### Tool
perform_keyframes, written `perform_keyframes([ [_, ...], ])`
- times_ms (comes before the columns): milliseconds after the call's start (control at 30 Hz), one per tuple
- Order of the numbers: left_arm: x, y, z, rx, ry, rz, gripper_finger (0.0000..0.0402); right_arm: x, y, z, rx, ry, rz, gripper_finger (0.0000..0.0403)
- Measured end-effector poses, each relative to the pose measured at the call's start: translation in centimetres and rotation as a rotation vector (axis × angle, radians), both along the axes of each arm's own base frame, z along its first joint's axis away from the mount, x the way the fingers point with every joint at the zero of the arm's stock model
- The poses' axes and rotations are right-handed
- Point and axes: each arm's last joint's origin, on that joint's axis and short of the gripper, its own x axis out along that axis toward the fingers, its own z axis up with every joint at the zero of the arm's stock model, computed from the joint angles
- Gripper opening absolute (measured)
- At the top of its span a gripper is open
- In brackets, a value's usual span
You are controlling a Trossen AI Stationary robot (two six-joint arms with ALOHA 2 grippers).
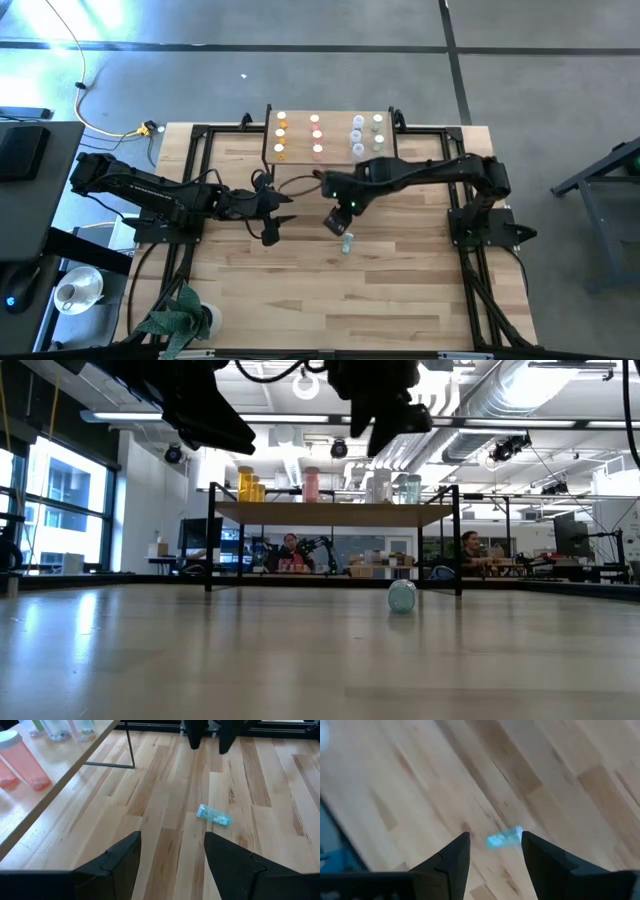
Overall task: Pick and place medicine bottles onto shelf by color
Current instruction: Align the blue pill bottle with the other blue pill bottles on the shelf
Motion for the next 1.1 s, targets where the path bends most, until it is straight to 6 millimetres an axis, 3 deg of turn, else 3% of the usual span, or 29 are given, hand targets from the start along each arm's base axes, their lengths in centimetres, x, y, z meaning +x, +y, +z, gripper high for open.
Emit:
perform_keyframes([
  [167,0.0,0.0,0.0,-0.008,-0.002,0.005,0.0207,-0.4,1.0,-1.1,-0.032,0.111,-0.080,0.0170],
  [567,0.0,0.0,0.0,-0.006,0.001,0.004,0.0207,0.5,3.8,-4.6,-0.078,0.261,0.045,0.0170],
  [867,0.0,0.0,0.0,-0.006,0.004,0.003,0.0207,-2.0,6.2,-4.8,-0.176,0.475,0.104,0.0170],
  [1100,0.0,0.0,0.0,-0.006,0.004,0.003,0.0207,-2.9,7.9,-4.7,-0.198,0.525,0.144,0.0170],
])
